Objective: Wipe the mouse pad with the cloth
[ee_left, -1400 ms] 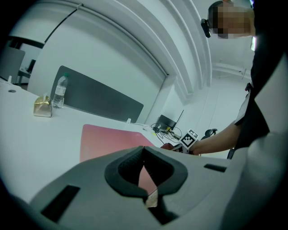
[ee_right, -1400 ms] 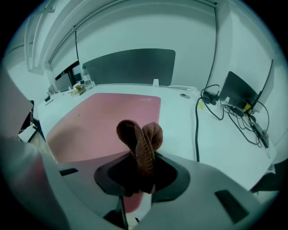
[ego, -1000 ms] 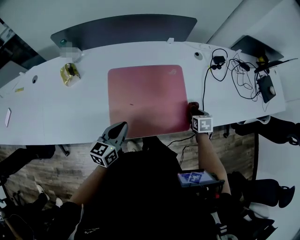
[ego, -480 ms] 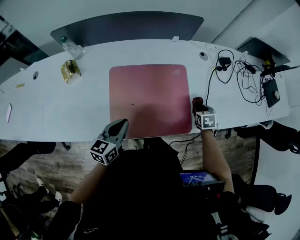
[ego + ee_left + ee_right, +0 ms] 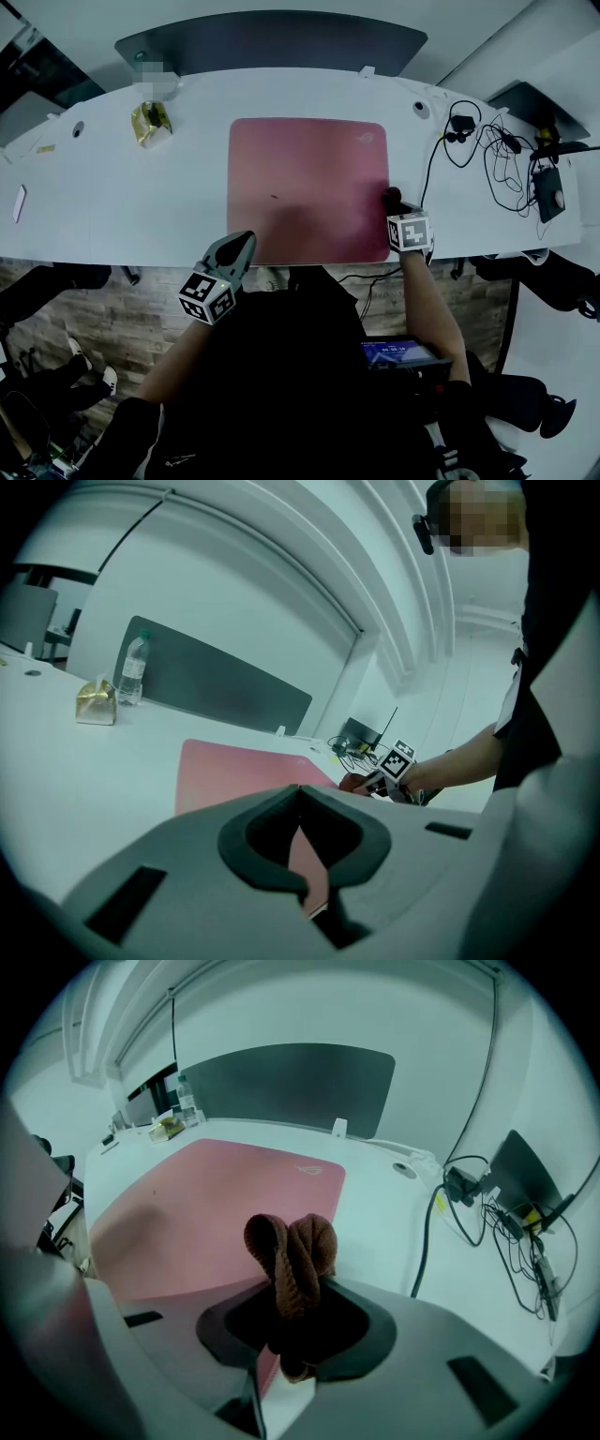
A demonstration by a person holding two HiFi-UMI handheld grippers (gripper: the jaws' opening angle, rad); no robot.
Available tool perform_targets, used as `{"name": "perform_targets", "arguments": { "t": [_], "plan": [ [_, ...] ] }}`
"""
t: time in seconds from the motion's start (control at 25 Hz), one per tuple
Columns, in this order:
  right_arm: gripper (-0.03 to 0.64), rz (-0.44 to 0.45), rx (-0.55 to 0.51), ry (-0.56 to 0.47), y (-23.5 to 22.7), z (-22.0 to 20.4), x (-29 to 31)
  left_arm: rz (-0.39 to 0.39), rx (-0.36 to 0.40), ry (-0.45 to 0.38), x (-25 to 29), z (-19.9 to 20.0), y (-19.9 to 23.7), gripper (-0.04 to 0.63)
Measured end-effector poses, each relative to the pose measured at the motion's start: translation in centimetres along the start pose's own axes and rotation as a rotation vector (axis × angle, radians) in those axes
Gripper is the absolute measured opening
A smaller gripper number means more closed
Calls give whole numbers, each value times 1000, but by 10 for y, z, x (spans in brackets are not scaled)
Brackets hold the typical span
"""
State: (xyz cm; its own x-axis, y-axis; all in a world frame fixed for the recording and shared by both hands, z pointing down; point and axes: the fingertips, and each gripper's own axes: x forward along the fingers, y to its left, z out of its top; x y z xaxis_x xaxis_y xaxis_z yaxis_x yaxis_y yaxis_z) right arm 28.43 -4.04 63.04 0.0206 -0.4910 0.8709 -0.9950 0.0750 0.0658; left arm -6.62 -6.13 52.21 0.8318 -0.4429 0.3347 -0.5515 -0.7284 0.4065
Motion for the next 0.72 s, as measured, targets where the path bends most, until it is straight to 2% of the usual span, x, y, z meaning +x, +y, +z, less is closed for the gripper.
{"name": "perform_targets", "arguments": {
  "t": [0.72],
  "plan": [
    [118, 197, -45, -51, 106, 43, 15, 96, -31, -51, -52, -9, 20, 8]
  ]
}}
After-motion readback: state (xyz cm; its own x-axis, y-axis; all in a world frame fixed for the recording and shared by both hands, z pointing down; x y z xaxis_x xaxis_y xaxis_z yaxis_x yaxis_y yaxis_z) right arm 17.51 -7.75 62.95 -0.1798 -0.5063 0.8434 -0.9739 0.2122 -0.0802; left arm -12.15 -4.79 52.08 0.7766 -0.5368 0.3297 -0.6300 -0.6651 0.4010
